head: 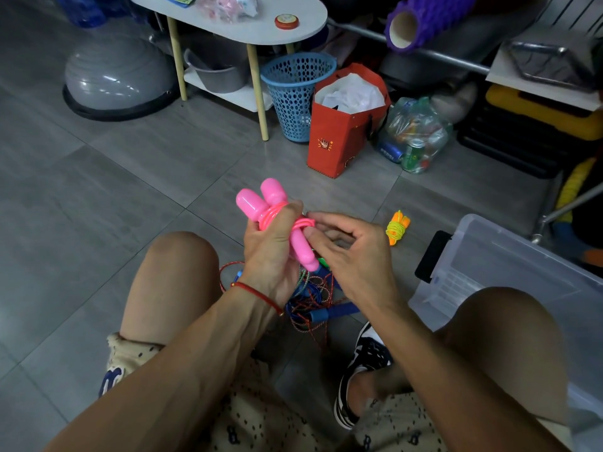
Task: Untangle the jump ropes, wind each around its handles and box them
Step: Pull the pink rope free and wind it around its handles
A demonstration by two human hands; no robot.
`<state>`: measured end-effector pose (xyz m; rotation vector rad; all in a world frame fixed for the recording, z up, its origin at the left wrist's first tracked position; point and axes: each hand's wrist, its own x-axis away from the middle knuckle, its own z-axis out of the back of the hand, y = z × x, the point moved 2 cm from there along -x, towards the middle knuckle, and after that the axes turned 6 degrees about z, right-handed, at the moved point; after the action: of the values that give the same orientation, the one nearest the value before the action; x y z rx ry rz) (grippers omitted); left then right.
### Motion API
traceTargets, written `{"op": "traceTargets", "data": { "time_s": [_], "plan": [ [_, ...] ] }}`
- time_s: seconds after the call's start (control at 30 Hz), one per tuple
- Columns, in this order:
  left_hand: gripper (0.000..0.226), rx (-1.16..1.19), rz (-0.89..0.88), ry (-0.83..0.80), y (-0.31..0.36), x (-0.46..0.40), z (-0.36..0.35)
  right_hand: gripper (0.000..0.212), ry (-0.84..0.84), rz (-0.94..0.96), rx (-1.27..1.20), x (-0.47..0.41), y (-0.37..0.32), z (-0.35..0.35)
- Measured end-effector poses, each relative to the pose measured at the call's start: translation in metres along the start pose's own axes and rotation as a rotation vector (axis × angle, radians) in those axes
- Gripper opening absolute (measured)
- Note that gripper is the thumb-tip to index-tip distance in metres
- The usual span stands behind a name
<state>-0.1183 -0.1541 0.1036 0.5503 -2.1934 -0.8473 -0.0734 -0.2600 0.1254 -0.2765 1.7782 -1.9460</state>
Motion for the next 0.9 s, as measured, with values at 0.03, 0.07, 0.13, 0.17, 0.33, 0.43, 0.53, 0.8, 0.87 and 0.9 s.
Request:
{"op": "traceTargets", "data": {
  "time_s": [0.03, 0.07, 0.13, 0.17, 0.33, 0.43, 0.53, 0.8, 0.87, 0.9],
  "plan": [
    [0.031, -0.011, 0.0, -0.017, 0.0, 0.002, 0.0, 0.021, 0.011, 0.035, 0.038, -0.001, 0.0, -0.001],
    [0.029, -0.018, 0.004, -0.03, -0.001, 0.003, 0.0, 0.022, 0.004, 0.076, 0.094, -0.002, 0.001, -0.001],
    [0.03, -0.018, 0.003, -0.03, -0.001, 0.005, 0.001, 0.024, -0.028, 0.123, 0.152, -0.003, 0.001, -0.002],
    [0.031, -0.009, 0.008, -0.027, -0.001, 0.004, 0.002, 0.024, -0.039, 0.138, 0.164, -0.005, 0.001, -0.002],
    [0.046, 0.025, 0.044, -0.049, -0.006, 0.001, 0.004, 0.023, -0.017, 0.13, 0.167, -0.008, -0.001, 0.002],
    [0.025, -0.01, 0.059, -0.055, -0.006, 0.0, 0.005, 0.017, -0.008, 0.038, 0.032, -0.009, 0.002, 0.003],
    [0.034, 0.022, 0.101, -0.102, -0.006, 0.002, 0.004, 0.016, -0.068, -0.001, -0.012, -0.009, 0.003, 0.005],
    [0.046, 0.017, 0.25, -0.203, -0.008, 0.0, 0.006, 0.016, -0.358, 0.222, 0.219, -0.015, -0.002, 0.013],
    [0.054, 0.026, 0.285, -0.228, -0.009, 0.0, 0.005, 0.015, -0.431, 0.183, 0.145, -0.019, -0.002, 0.019],
    [0.057, 0.03, 0.293, -0.23, -0.01, 0.0, 0.005, 0.014, -0.452, 0.166, 0.117, -0.021, -0.002, 0.021]
  ]
}}
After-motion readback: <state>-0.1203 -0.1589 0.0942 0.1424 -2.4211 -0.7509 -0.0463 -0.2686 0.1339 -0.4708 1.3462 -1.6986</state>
